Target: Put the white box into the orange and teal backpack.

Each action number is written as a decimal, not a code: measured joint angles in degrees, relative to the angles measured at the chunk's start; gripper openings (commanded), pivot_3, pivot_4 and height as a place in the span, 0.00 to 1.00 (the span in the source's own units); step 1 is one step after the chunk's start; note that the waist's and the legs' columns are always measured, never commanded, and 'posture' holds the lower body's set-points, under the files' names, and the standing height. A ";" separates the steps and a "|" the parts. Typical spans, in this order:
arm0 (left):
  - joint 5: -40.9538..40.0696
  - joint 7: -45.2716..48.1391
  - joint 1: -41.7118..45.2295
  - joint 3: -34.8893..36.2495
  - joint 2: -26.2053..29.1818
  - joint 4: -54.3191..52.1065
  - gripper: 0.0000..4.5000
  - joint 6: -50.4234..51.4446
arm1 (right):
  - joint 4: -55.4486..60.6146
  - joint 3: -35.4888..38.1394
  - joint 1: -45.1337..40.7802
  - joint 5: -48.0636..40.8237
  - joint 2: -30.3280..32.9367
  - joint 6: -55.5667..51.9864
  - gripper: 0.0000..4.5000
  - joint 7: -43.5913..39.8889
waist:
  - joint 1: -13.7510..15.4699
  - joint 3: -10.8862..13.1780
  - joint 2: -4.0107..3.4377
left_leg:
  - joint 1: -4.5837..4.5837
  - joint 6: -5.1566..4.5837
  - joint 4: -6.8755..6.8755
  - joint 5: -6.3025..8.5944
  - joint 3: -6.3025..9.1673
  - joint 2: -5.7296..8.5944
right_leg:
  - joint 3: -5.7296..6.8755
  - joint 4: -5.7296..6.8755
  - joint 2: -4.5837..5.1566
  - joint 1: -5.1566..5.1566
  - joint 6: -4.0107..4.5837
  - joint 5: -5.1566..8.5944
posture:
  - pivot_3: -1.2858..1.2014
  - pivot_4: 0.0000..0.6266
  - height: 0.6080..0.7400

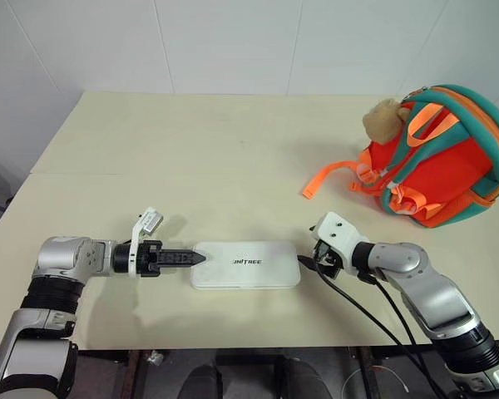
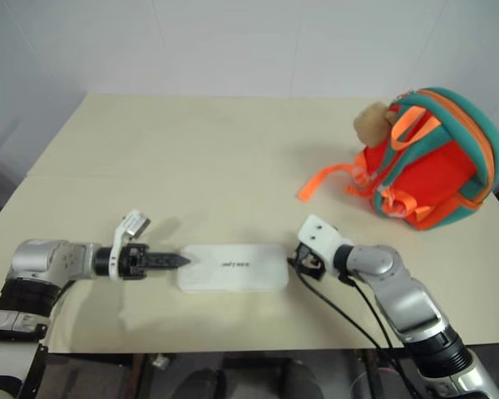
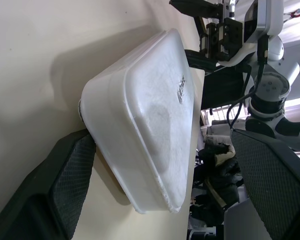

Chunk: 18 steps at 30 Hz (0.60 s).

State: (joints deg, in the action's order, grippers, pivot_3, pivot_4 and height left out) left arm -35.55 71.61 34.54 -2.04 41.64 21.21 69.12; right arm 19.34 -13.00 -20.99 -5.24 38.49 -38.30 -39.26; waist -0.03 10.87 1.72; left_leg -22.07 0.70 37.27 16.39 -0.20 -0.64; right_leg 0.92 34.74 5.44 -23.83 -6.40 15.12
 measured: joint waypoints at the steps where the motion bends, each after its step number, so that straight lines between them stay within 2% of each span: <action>1: -0.12 -0.68 0.00 0.77 -0.59 -0.01 0.99 0.72 | -0.14 0.05 0.00 0.11 0.00 0.00 1.00 0.00 | 0.01 0.00 0.00 | 0.00 0.00 0.01 0.00 0.00 0.00 | 0.00 0.00 0.00 0.00 0.00 0.00 | 0.52 0.24 1.00; 6: -1.36 -5.50 -0.52 5.29 -3.87 -2.37 0.99 5.15 | -0.64 0.59 0.03 0.63 -0.10 0.02 1.00 0.00 | -0.03 0.00 0.00 | -0.01 0.00 0.00 0.00 0.01 0.00 | 0.00 0.05 0.00 0.00 -0.03 -0.01 | 0.52 0.24 1.00; 9: -3.40 -6.79 -1.65 5.63 -6.08 -5.89 0.99 6.75 | -0.42 0.17 0.03 0.42 -1.44 0.63 1.00 -0.10 | -0.08 0.00 0.00 | -0.01 0.00 -0.03 0.00 0.01 -0.01 | -0.01 0.04 -0.01 -0.01 -0.03 -0.02 | 0.52 0.24 1.00; 18: -4.63 -10.22 -2.68 6.98 -6.59 -6.87 0.99 6.84 | -0.41 0.12 -0.18 0.10 -1.67 0.84 1.00 -0.51 | -0.08 0.00 0.00 | 0.01 0.01 0.01 -0.01 0.01 -0.01 | -0.01 -0.09 0.00 -0.01 -0.02 -0.01 | 0.52 0.24 1.00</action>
State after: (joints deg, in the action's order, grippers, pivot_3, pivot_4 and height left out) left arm -40.18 61.38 31.87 4.94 35.05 14.35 75.96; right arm 18.93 -12.87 -21.17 -5.14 36.82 -37.46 -39.77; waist -0.11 10.87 1.72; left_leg -22.06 0.71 37.28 16.39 -0.18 -0.65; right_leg 0.90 34.64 5.44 -23.84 -6.42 15.11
